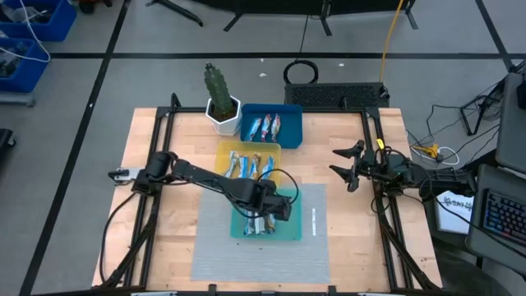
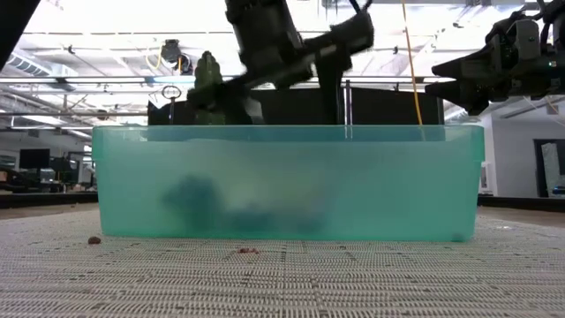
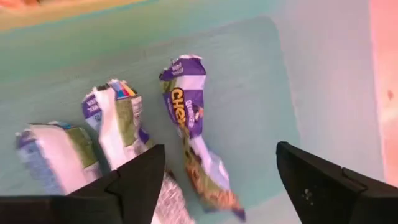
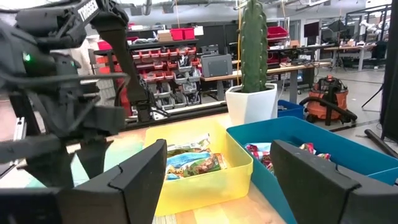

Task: Pick and place Granola Bars by type
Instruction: Return to Home Position

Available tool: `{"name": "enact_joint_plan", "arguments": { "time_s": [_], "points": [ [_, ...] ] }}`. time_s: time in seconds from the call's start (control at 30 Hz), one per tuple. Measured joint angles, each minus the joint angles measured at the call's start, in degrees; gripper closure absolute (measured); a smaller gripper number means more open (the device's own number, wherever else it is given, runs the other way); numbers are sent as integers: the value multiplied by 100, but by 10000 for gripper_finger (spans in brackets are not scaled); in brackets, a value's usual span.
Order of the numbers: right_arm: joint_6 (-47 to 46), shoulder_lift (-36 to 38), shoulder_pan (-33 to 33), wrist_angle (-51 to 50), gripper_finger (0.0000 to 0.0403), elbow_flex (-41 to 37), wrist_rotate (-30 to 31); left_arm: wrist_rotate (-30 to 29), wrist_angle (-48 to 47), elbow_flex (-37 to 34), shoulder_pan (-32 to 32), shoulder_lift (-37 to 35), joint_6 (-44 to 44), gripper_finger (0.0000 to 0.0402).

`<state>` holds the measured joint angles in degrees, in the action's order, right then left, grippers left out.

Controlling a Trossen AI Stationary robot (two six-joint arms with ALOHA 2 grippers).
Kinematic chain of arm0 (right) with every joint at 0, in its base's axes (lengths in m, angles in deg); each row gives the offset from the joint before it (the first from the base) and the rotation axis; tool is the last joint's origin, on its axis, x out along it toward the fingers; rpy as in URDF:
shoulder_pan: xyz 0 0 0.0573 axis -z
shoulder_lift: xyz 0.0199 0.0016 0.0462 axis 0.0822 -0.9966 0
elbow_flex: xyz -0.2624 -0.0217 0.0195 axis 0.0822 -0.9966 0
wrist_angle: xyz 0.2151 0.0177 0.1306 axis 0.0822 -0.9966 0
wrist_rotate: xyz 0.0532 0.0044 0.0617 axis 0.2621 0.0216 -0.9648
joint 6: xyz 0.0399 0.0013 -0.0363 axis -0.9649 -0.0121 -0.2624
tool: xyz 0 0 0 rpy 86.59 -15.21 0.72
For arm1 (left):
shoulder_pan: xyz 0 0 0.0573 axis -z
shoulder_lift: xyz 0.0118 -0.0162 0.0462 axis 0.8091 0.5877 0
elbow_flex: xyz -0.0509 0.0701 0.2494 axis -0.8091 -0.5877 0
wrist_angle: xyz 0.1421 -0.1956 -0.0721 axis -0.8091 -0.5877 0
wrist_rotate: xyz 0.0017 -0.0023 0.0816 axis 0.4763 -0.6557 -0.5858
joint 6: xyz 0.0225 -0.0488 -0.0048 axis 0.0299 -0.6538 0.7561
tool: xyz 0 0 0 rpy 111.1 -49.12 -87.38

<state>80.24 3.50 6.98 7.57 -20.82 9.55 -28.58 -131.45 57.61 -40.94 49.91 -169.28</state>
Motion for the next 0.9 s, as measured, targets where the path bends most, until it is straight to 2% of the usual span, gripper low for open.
{"name": "enact_joint_plan", "arguments": {
  "time_s": [0.27, 0.43, 0.7, 0.9],
  "points": [
    [1, -38, 0, 16, 124, 1, 3, 424, -89, 0, 75, -611, 1732, 72],
    [0, -61, 2, 2, 124, 2, 2, 473, -166, 0, 203, -1141, 2843, 60],
    [0, -63, 2, 4, 124, 2, 2, 898, -530, 0, 395, -1926, 4293, 27],
    [0, -63, 2, 4, 124, 2, 2, 1021, -1018, 0, 480, -2538, 5728, 3]
  ]
}}
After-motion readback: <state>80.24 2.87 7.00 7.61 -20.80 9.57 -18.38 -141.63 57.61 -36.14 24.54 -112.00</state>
